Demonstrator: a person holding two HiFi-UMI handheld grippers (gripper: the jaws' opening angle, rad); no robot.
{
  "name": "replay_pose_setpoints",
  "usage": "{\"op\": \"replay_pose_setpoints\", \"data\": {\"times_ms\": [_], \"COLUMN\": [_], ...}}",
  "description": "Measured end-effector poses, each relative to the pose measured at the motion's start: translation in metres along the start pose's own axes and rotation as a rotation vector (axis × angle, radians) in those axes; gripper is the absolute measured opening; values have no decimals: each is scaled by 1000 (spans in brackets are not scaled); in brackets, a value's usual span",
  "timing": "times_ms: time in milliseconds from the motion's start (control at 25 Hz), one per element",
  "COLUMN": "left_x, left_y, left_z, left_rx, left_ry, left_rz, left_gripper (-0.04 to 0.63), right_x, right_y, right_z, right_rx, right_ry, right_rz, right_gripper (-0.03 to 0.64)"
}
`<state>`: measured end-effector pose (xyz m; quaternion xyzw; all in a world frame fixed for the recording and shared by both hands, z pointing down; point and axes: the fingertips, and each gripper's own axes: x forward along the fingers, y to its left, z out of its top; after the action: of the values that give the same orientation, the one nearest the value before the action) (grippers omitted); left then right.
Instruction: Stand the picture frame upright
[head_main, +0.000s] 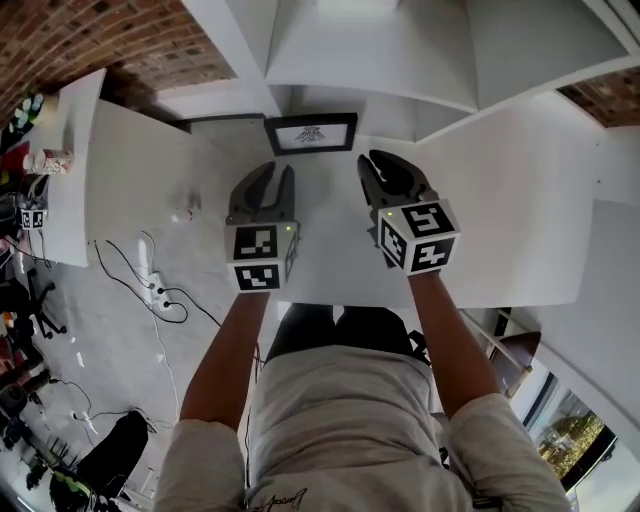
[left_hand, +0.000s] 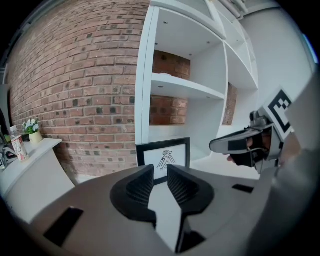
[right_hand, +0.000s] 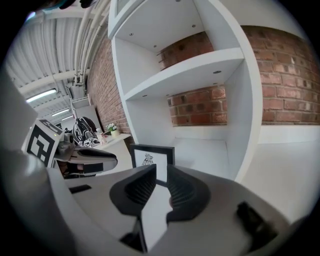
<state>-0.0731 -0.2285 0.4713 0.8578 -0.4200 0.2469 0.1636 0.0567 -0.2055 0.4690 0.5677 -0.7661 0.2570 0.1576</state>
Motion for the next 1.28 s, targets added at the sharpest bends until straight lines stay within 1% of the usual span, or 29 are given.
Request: {"op": "replay_pose_setpoints", "data": {"times_ms": [200,480,640,800,1080,1280], "left_x": [-27,-74,-101,-123,-139,-150], "left_y": [-14,-42,-61,-77,-99,-110], "left_z": [2,13,19,22,18,16], "left_rx": [27,10,-15,-11,-34,-28], "left_ry": [5,-17,-31,-42,-40,-39], "left_rz": [0,-26,-31,-33,-51,-47], "left_gripper": [58,18,15,15,15,15], "right_x": [-33,-79,-106,-132,-160,-172], "right_y": [3,15,23,29,34,36], "right_z": [1,0,-2,-1,-1,0], "right_rx": [-3,-47,-49,-49,-49,-48], "right_ry": [8,31,56,43,38,30], "right_rz": [33,76,110,122,137,147], "right_gripper": [64,35,31,29,29,28]}}
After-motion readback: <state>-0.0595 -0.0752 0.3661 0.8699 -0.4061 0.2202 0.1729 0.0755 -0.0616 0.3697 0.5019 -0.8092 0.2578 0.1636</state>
